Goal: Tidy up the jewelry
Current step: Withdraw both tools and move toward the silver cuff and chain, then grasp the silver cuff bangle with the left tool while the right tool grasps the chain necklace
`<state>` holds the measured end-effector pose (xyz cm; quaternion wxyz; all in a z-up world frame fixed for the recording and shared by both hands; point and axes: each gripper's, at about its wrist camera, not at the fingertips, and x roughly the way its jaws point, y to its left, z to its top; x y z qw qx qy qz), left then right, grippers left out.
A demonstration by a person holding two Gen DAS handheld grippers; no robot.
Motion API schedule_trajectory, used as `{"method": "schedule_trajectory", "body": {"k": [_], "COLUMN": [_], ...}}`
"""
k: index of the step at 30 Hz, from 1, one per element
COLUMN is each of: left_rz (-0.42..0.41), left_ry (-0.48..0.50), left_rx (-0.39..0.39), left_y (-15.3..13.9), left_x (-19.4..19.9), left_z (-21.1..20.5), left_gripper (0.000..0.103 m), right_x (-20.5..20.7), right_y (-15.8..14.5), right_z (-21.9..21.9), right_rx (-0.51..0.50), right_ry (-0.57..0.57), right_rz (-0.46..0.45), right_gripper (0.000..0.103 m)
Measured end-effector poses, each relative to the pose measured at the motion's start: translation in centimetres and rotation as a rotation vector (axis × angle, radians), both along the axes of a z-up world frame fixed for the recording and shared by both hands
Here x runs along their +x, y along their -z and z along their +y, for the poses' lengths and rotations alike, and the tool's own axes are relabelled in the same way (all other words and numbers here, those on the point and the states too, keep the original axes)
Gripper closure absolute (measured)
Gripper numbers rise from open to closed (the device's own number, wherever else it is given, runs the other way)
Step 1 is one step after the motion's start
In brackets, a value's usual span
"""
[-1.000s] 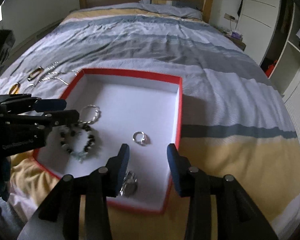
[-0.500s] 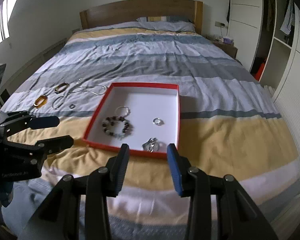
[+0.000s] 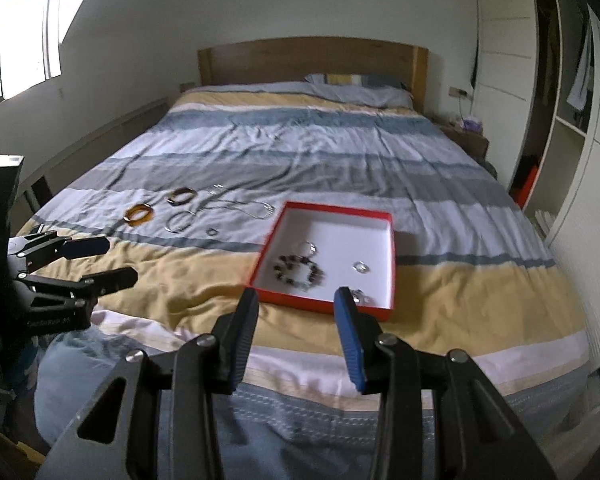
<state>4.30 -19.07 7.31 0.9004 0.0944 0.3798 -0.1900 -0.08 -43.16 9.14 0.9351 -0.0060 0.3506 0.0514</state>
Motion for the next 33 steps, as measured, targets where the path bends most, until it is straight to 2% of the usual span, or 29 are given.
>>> {"method": "schedule_trajectory", "body": {"k": [8,17,25,33], "left_rz": [0.000,0.055,0.095,0.149], "left_ry": [-0.153,-0.278,-0.324,-0.298], "left_rx": [-0.014,-0.042,-0.069,-0.093], "left_y": [0.0,3.1,6.1,9.1], "left_x": [-0.4,2.6,7.2,13.2], "left_z": [7.8,13.8,15.7,15.7], "left_gripper": [0.038,0.038,0.038,0.041], "right_x": [-0.9,2.8,8.0,14.4], "right_y": [-1.1,1.8,5.4,8.2], "right_z": [3.5,6.6,8.2,9.8], "right_rx": [0.012,0.026,0.033,0.019], "right_ry": [-0.068,-0.147,-0.192,-0.233], "right_rz": [-0.031,0.030,0.111,0.178], "right_gripper": [0.065,0.065,0.065,0.065]}}
